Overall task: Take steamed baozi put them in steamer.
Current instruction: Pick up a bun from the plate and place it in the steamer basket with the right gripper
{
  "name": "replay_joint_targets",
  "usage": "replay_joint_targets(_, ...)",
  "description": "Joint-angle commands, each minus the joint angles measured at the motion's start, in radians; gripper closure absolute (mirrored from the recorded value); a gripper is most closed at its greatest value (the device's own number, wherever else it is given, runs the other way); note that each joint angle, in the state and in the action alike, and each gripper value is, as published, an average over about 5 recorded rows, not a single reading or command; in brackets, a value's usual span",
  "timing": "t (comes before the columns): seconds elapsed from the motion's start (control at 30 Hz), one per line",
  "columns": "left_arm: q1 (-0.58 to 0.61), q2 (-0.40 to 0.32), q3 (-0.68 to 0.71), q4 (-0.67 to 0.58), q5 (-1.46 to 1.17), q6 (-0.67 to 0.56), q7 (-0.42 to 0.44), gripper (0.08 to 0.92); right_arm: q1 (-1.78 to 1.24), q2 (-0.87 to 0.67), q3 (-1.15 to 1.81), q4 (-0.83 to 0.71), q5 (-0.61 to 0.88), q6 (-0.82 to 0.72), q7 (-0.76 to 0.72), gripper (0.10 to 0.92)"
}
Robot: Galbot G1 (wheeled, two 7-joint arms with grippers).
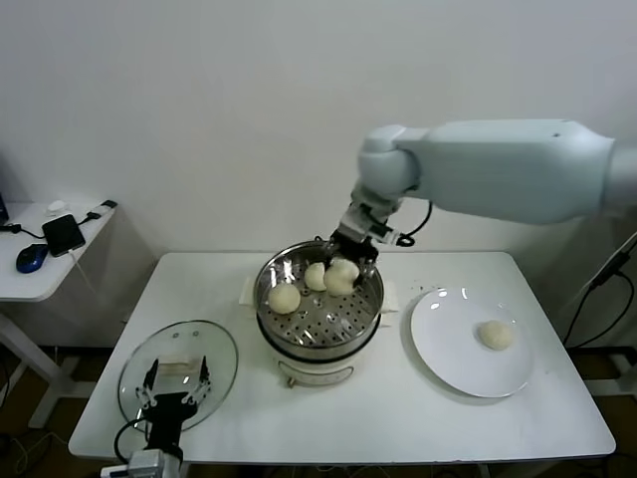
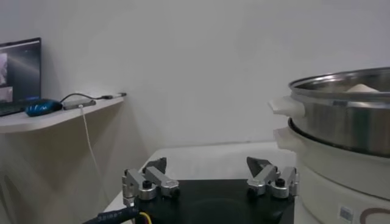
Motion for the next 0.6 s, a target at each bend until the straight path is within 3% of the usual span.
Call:
replay_joint_targets(0.03,0.001,-0.004,0.001,-0.001,0.003,0.002,0.001,0.177,-0.169,0.146,0.035,-0.076,-0.187,0.237,0.012,0.389)
replay_joint_targets(0.6,0.0,-0.001,-0.01,0.016,-0.003,0.002,-0.002,0.177,-0.287,0.164,0.066,-0.2,-0.264,0.274,0.015,0.372)
